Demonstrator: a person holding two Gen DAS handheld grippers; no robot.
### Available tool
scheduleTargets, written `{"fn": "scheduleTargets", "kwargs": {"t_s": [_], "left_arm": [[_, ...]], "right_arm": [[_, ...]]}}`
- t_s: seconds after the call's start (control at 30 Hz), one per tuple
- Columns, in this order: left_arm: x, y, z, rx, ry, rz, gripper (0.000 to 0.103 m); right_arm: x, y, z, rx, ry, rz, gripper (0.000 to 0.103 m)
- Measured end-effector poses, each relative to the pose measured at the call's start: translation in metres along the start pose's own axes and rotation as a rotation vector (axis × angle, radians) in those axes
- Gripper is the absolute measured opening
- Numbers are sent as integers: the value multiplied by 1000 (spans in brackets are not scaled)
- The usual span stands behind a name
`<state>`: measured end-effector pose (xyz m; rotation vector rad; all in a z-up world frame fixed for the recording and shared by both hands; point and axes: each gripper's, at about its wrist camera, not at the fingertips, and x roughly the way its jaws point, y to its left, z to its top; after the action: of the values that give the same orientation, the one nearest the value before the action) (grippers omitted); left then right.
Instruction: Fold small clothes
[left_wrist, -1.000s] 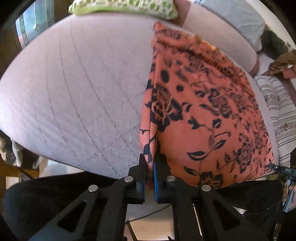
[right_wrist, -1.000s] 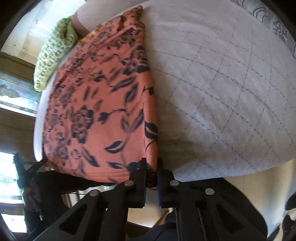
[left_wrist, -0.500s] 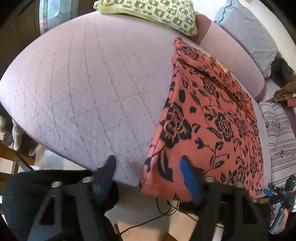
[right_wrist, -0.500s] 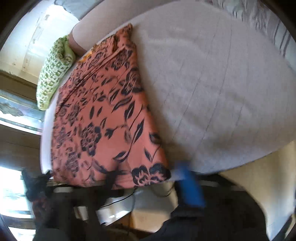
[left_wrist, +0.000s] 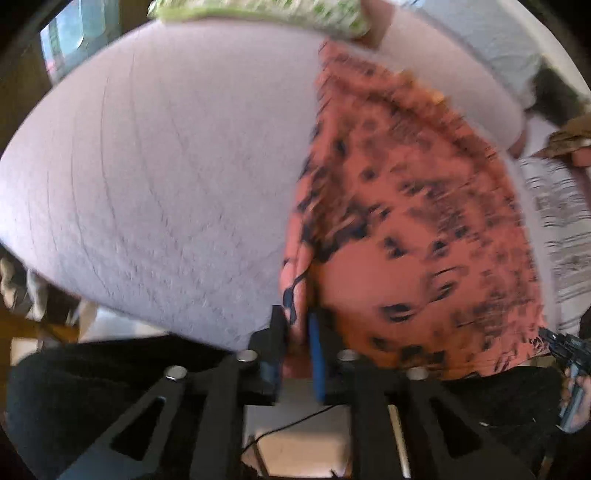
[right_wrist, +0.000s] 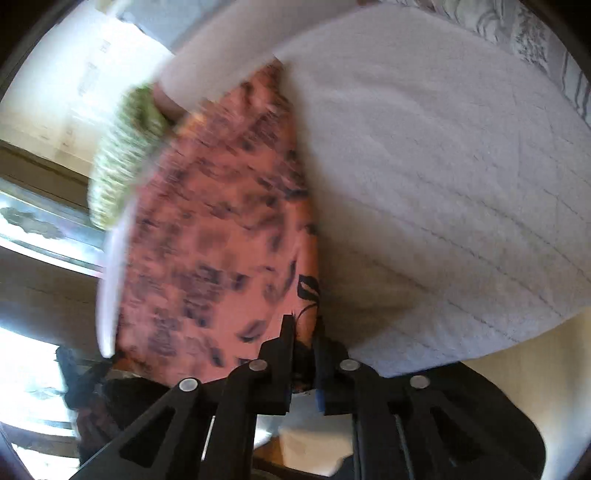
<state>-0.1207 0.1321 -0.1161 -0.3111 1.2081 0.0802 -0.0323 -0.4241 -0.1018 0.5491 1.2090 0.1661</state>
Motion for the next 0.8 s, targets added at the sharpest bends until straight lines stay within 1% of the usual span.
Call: {"fn": "scheduleTargets", "kwargs": {"t_s": [0.03,0.07,0.1,0.13,0.17,0.2,0.23,0.27,0.3,0.33,0.37,0.43,0.5,0.6,0.63,0.67,0.73,0.77,0.8], "left_arm": [[3,-3,0,-4,-2,-12,38],[1,-5,0,-1,-10,-27,61],[-2,-8,0,-2,-19,-26,74],[-4,-11,0,-5,-45,-9,83],[-3,-14,1,7,-55,-2,81],[-1,-19,2,23,-51,-16,69],[2,-22,4,35,-33,-29,8],[5,-23,7,24,-20,-28,6],[7,-24,6,11,-23,-51,6],[5,-23,8,1,-23,-73,5],[-1,-23,12,-2,-36,-95,5],[-16,-23,23,-4,-59,-138,5],[-32,-25,35,-1,-92,-180,5],[-60,-35,74,10,-168,-252,5],[-69,-40,91,20,-199,-269,5],[-75,-42,105,28,-223,-278,5],[-80,-50,145,46,-269,-292,5],[-81,-54,165,50,-289,-291,5],[-79,-61,187,62,-310,-284,5]], "right_arm": [[12,-4,-1,19,58,-27,25],[20,-5,-2,32,107,-50,30],[17,-1,-2,9,91,-45,54],[14,3,-2,-9,75,-41,72],[13,6,-1,-14,55,-58,87],[14,6,-1,-18,45,-77,85],[18,7,0,-22,56,-78,81],[22,7,1,-26,73,-74,63],[21,7,3,-25,75,-74,21],[19,5,3,-16,78,-50,6],[14,-1,5,29,77,16,6],[10,5,10,15,71,55,6],[1,11,17,28,54,129,6],[-12,24,41,36,-8,242,6],[-19,31,60,42,-46,307,6],[-22,36,72,43,-68,338,6],[-31,49,109,31,-124,404,6],[-33,55,124,22,-146,417,6],[-33,63,148,11,-174,420,6]]}}
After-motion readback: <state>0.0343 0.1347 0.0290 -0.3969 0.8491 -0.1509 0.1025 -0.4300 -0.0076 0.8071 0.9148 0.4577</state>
